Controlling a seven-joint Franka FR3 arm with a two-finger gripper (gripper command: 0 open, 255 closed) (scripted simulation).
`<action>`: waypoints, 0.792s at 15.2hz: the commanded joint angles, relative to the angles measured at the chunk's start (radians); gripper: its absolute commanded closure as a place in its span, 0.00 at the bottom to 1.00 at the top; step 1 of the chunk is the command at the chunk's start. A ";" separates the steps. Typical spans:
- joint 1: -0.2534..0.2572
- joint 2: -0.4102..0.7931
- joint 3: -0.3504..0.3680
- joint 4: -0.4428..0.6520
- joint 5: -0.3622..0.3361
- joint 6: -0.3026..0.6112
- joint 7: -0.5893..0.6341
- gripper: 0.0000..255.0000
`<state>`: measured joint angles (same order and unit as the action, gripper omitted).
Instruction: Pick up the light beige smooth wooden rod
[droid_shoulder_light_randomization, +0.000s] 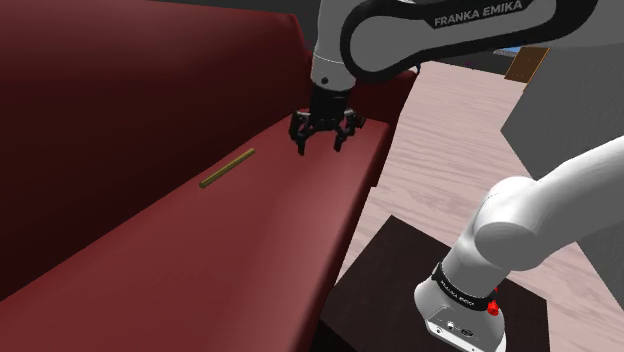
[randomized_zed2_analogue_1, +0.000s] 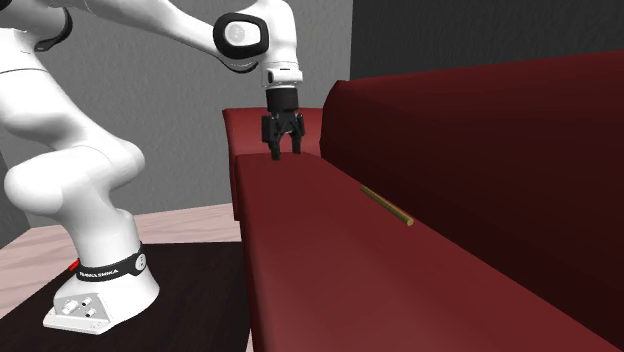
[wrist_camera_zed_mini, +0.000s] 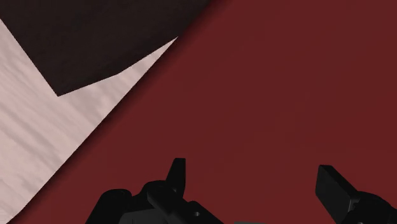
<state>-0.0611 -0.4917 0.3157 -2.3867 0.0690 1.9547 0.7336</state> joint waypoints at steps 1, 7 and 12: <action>-0.025 0.067 0.039 0.025 -0.015 0.061 0.096 0.00; -0.097 0.298 0.151 0.143 -0.132 0.197 0.410 0.00; -0.126 0.511 0.197 0.290 -0.306 0.248 0.695 0.00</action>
<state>-0.1834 -0.0338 0.5031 -2.1384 -0.1926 2.1981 1.3581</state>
